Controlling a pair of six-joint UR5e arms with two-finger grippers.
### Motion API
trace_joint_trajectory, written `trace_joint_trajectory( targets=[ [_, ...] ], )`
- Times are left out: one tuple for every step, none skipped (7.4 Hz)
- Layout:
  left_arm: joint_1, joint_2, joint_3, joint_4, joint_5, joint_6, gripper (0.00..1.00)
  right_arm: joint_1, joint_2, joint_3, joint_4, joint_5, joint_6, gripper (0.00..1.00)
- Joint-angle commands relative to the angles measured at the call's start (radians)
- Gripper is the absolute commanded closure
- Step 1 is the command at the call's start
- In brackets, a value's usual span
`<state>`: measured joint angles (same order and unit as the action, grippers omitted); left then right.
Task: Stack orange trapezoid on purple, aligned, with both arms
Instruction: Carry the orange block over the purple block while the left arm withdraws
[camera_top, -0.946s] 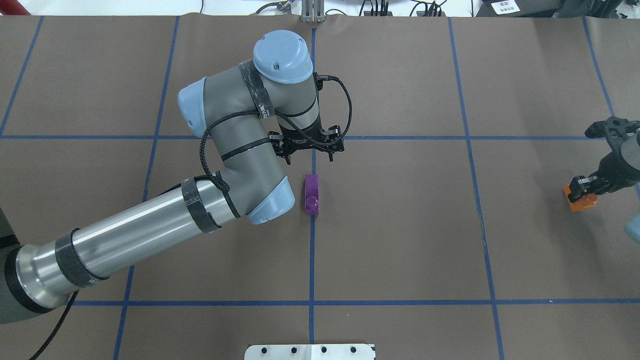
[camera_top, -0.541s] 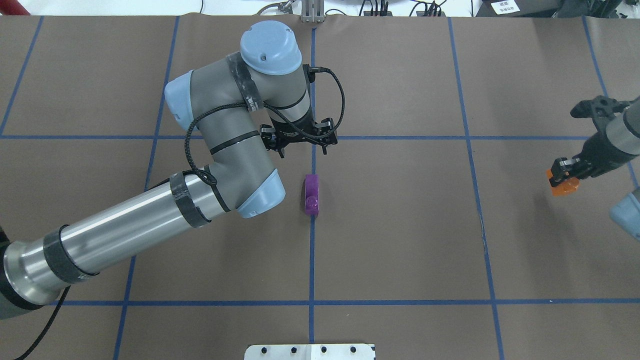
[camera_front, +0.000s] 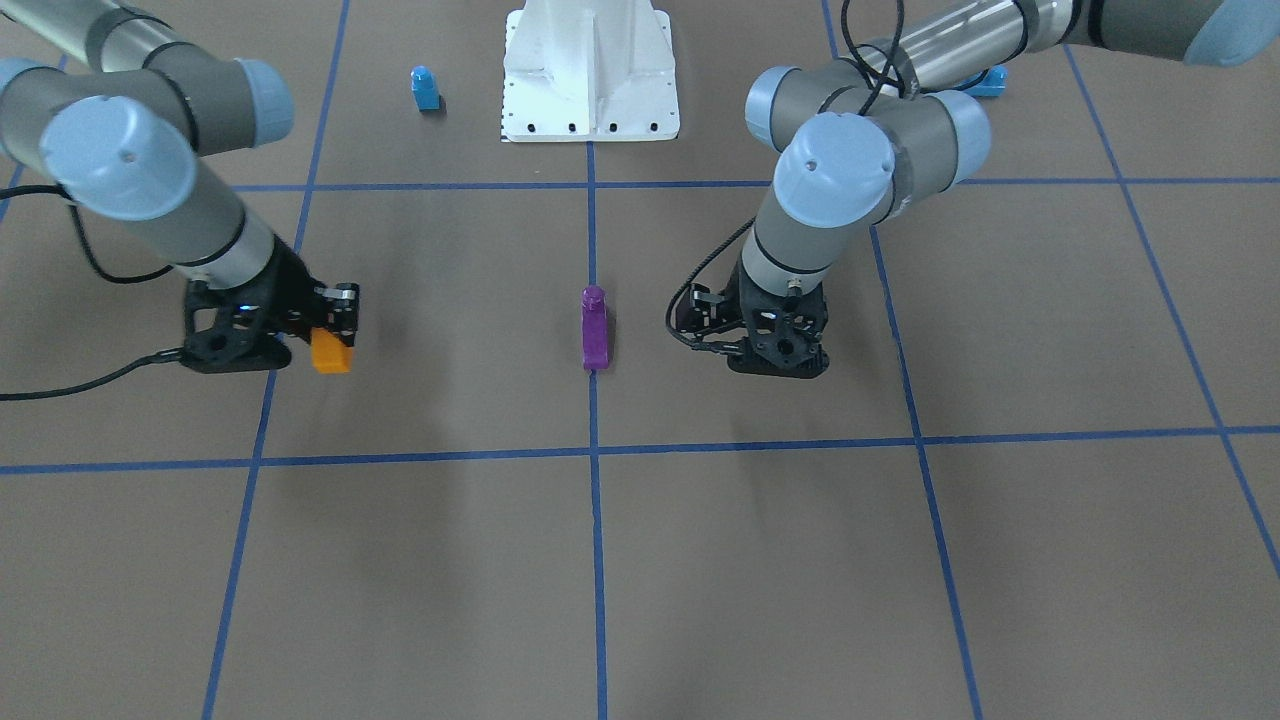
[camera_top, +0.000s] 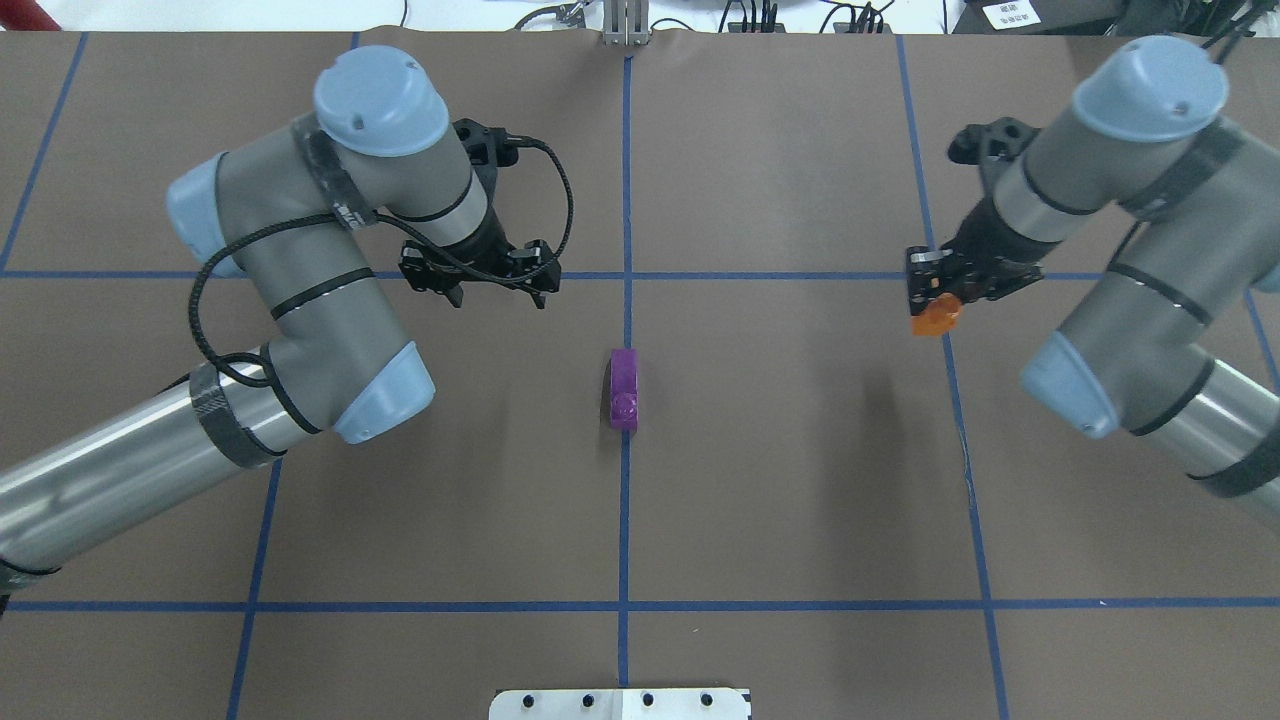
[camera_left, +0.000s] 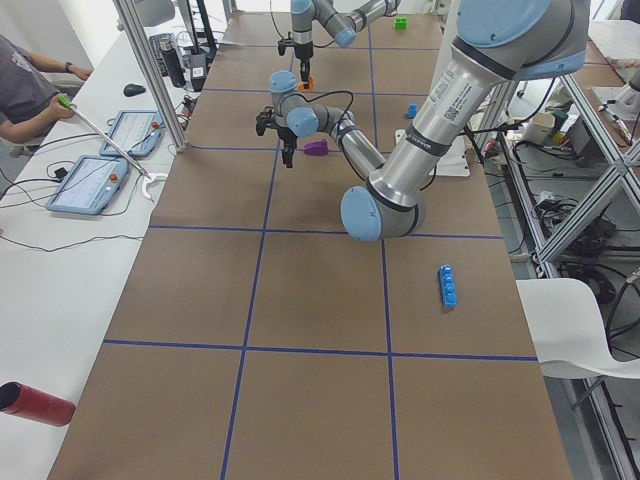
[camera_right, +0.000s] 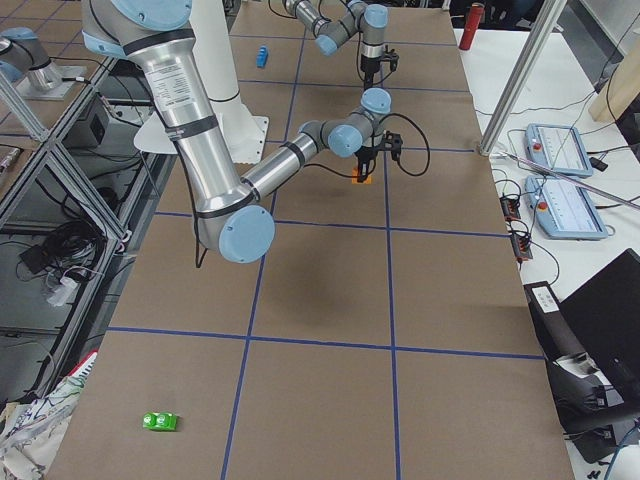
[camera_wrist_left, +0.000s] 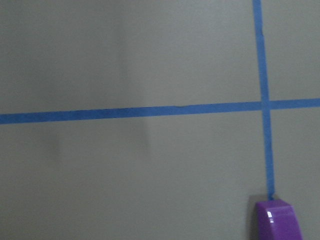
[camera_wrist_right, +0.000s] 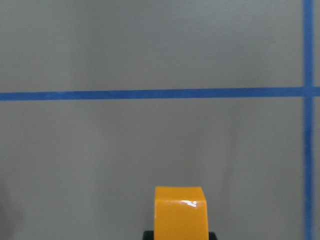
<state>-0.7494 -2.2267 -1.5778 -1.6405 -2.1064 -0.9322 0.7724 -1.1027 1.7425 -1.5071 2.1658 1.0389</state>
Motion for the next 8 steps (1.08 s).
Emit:
trace_joint_trajectory(
  targets=[
    [-0.043, 0.059, -0.011, -0.001, -0.003, 0.067, 0.0, -0.14, 0.176, -0.081, -0.002, -0.092, 0.136, 1.0],
    [-0.045, 0.07, -0.016, -0.005, -0.003, 0.067, 0.0, -0.165, 0.217, -0.113, -0.002, -0.099, 0.139, 1.0],
    [-0.045, 0.091, -0.024, -0.007, -0.003, 0.081, 0.0, -0.183, 0.239, -0.129, -0.001, -0.116, 0.139, 1.0],
    [-0.045, 0.099, -0.027, -0.009, -0.001, 0.088, 0.0, -0.202, 0.251, -0.136, -0.001, -0.123, 0.141, 1.0],
    [-0.045, 0.101, -0.027, -0.009, -0.001, 0.089, 0.0, -0.22, 0.271, -0.152, -0.001, -0.138, 0.156, 1.0],
    [-0.045, 0.101, -0.027, -0.01, -0.001, 0.089, 0.0, -0.234, 0.299, -0.178, -0.001, -0.153, 0.156, 1.0],
    [-0.045, 0.101, -0.027, -0.01, -0.001, 0.089, 0.0, -0.237, 0.325, -0.202, -0.002, -0.155, 0.158, 1.0],
    [-0.045, 0.101, -0.027, -0.01, -0.001, 0.089, 0.0, -0.24, 0.339, -0.221, -0.001, -0.155, 0.173, 1.0]
  ],
)
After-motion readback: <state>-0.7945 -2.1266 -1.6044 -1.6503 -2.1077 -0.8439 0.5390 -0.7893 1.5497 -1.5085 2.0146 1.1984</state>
